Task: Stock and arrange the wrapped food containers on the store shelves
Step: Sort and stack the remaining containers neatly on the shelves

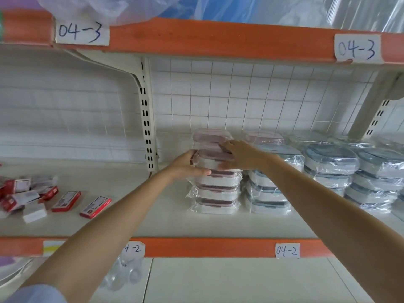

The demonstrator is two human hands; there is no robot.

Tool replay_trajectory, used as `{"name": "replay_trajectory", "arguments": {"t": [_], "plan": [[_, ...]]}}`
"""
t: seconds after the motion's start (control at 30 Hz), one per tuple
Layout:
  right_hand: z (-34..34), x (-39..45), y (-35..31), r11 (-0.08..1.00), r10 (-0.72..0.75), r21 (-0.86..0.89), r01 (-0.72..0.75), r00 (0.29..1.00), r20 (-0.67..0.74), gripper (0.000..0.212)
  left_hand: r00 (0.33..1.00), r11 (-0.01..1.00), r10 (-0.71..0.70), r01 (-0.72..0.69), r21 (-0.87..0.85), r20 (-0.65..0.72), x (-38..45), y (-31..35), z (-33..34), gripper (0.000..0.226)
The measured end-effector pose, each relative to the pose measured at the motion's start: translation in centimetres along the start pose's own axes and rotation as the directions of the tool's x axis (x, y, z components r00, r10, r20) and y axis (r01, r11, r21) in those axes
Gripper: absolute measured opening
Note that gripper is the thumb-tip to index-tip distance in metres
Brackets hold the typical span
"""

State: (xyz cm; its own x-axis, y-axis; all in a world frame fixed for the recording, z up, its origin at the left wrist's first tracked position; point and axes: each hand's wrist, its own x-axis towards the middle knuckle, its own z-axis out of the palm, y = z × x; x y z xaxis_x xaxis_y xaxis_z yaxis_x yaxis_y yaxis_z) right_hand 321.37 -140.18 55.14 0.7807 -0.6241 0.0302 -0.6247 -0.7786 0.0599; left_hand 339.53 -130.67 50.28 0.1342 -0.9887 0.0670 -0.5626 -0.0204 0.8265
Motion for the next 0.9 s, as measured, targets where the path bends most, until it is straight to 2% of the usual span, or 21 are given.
{"name": "replay_trajectory", "arguments": {"t": [0.13,0.4,0.5,0.57,0.7,0.77,0.83,0.9], "plan": [[0.2,-0.3,-0.1,0.998,-0.012,-0.061,0.010,1.000,-0.028,0.083,1.000,0.996,0.024,-0.024,-0.080,-0.009,0.2,-0.4,0.7,0.081],[0.2,-0.1,-1.2,0.992,-0.098,0.074,0.103,0.993,-0.066,0.072,0.974,0.990,0.032,-0.062,-0.126,-0.226,-0.4,-1.3,0.9,0.051],[0.4,-0.8,-1.6,0.997,-0.027,0.066,0.032,0.996,-0.080,0.077,0.969,0.994,0.048,-0.069,-0.080,-0.242,-0.6,-1.0,1.3,0.043],[0.7,-1.6,-1.8,0.985,0.085,0.162,-0.062,0.987,-0.139,0.086,0.970,0.998,0.043,-0.051,-0.026,-0.241,-0.4,-0.8,1.4,0.045],[1.5,-3.4,-2.1,0.821,0.301,0.549,-0.156,0.935,-0.186,0.095,0.965,1.000,0.005,-0.010,-0.016,-0.261,-0.5,-0.7,1.6,0.052],[2.1,-3.7,-2.3,0.716,0.355,0.675,-0.178,0.925,-0.132,0.092,0.976,0.989,-0.064,0.033,-0.147,-0.210,-1.0,-0.6,1.8,0.062],[3.1,-3.5,-2.3,0.574,0.423,0.790,-0.215,0.904,-0.061,0.081,0.984,0.940,-0.140,0.098,-0.327,-0.106,-1.6,-0.4,1.9,0.078],[4.1,-3.4,-2.2,0.485,0.469,0.826,-0.286,0.883,0.031,0.052,0.981,0.907,-0.192,0.163,-0.389,-0.037,-1.8,-0.2,1.9,0.089]]}}
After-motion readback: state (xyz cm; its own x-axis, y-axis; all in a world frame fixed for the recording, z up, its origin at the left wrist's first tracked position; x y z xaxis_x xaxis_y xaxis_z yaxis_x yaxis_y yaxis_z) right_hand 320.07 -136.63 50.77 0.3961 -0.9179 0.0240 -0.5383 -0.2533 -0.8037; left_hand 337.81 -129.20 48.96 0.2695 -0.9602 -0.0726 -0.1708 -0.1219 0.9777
